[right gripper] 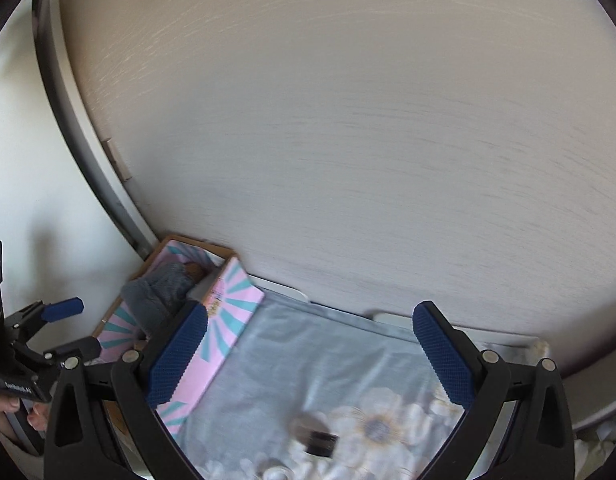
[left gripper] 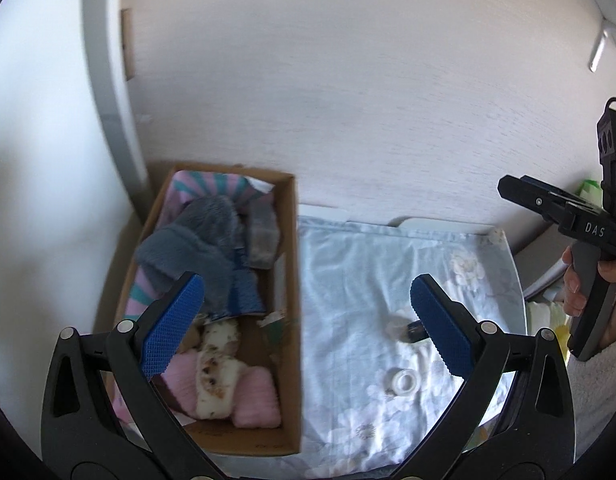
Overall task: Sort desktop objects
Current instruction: 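Move both tools back over the clear ring and black cap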
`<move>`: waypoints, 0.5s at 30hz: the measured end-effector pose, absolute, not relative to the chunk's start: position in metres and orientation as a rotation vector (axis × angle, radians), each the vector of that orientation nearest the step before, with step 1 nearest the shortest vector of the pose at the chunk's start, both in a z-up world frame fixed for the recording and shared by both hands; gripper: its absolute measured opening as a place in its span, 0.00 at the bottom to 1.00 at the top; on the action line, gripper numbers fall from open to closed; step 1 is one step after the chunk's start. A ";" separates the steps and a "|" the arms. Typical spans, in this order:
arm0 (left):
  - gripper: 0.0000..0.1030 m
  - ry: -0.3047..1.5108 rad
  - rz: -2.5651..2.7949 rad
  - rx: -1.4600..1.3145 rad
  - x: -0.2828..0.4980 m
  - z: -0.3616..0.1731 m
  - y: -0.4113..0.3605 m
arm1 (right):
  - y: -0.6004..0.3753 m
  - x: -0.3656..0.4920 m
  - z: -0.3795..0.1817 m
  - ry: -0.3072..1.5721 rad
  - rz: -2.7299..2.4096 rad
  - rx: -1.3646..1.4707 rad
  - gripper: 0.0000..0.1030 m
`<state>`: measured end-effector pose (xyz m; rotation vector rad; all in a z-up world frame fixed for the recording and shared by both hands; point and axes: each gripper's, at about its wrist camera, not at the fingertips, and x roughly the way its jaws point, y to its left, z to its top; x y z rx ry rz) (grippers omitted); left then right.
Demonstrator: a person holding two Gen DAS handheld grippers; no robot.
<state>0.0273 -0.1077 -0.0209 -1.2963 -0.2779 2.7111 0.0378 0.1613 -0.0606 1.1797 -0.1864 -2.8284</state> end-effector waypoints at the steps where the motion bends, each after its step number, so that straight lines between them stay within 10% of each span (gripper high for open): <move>1: 1.00 -0.268 2.708 -1.292 0.028 -0.021 -0.103 | 0.167 0.041 -0.061 -0.195 -2.835 1.181 1.00; 15: 1.00 -0.140 2.635 -1.244 0.038 -0.026 -0.034 | 0.232 0.093 -0.079 -0.224 -2.856 1.242 1.00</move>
